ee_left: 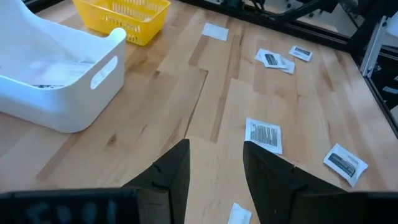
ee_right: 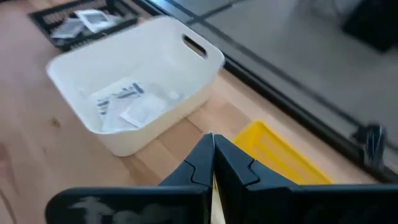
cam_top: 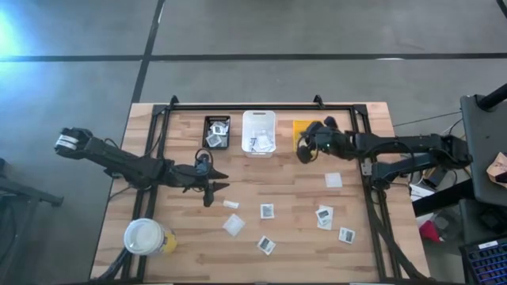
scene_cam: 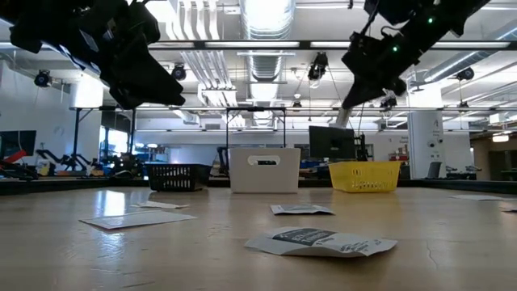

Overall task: Pick & Place First Aid Supplies
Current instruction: Put the green bandage into the yellow basket, then put the towelette pack into the black basket

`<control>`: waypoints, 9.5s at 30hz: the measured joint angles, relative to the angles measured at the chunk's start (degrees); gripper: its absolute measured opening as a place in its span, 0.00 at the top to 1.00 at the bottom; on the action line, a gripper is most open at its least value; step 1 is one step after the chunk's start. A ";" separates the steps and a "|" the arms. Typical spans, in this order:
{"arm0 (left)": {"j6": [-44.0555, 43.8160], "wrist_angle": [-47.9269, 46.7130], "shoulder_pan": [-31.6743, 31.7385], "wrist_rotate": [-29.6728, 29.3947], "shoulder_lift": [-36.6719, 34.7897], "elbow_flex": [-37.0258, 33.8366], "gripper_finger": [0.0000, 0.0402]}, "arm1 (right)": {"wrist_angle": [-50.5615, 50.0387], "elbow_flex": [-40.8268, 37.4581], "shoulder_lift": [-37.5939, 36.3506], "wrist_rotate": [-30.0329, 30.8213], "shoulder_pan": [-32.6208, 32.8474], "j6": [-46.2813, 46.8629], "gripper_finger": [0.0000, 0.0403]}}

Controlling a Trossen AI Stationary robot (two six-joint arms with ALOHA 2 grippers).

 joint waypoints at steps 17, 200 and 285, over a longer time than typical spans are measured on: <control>-1.58 0.08 0.00 0.00 0.00 0.00 0.65 | -0.61 -1.14 5.14 -18.83 -13.42 5.13 0.98; -12.46 25.03 1.01 13.55 53.35 19.10 1.00 | 7.24 23.08 51.28 5.33 39.60 -28.44 0.68; 18.60 6.51 1.60 15.38 29.73 19.63 0.62 | -21.48 30.76 34.49 13.06 42.22 6.66 0.98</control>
